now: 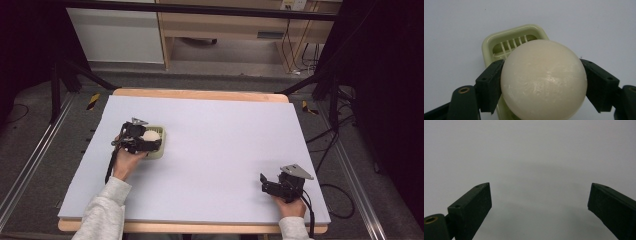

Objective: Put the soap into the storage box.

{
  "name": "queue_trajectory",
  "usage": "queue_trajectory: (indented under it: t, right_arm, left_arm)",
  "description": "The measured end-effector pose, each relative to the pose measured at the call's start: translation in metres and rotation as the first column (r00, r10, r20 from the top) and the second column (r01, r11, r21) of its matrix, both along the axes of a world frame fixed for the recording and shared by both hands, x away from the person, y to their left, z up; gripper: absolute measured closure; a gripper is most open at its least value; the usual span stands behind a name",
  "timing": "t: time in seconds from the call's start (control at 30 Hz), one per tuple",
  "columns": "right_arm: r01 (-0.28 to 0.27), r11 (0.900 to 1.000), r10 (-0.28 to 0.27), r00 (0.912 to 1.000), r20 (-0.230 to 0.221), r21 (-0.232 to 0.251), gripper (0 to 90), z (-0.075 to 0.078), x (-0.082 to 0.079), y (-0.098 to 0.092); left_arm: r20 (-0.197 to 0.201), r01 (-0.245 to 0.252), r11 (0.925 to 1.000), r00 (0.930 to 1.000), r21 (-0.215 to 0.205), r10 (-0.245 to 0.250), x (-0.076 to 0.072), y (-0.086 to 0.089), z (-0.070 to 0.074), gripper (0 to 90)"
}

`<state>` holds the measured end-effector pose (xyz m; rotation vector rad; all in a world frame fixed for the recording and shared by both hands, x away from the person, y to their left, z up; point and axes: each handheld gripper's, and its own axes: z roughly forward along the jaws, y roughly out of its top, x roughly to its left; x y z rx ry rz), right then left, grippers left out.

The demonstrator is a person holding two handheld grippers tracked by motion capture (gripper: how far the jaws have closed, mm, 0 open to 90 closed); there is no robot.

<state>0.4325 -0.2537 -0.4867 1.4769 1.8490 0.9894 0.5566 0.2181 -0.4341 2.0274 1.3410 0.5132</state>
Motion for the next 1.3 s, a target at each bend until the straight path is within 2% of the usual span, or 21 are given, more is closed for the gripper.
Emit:
queue_trajectory:
  t: [0.3,0.6,1.3]
  right_arm:
    - [0.0,1.0,0.0,1.0,-0.001,-0.002,5.6,0.0,0.0,0.0]
    - [0.0,1.0,0.0,1.0,-0.001,-0.002,5.6,0.0,0.0,0.0]
    - [0.0,1.0,0.0,1.0,0.002,-0.008,5.7,0.0,0.0,0.0]
  left_arm:
    - [-0.008,-0.002,1.0,1.0,-0.006,0.002,0.002,0.003,-0.003,24.0]
    - [-0.021,-0.001,1.0,0.9998,0.01,0.001,0.003,0.002,-0.008,24.0]
    - [-0.021,-0.004,0.9998,0.9998,0.017,0.004,0.006,0.001,-0.012,24.0]
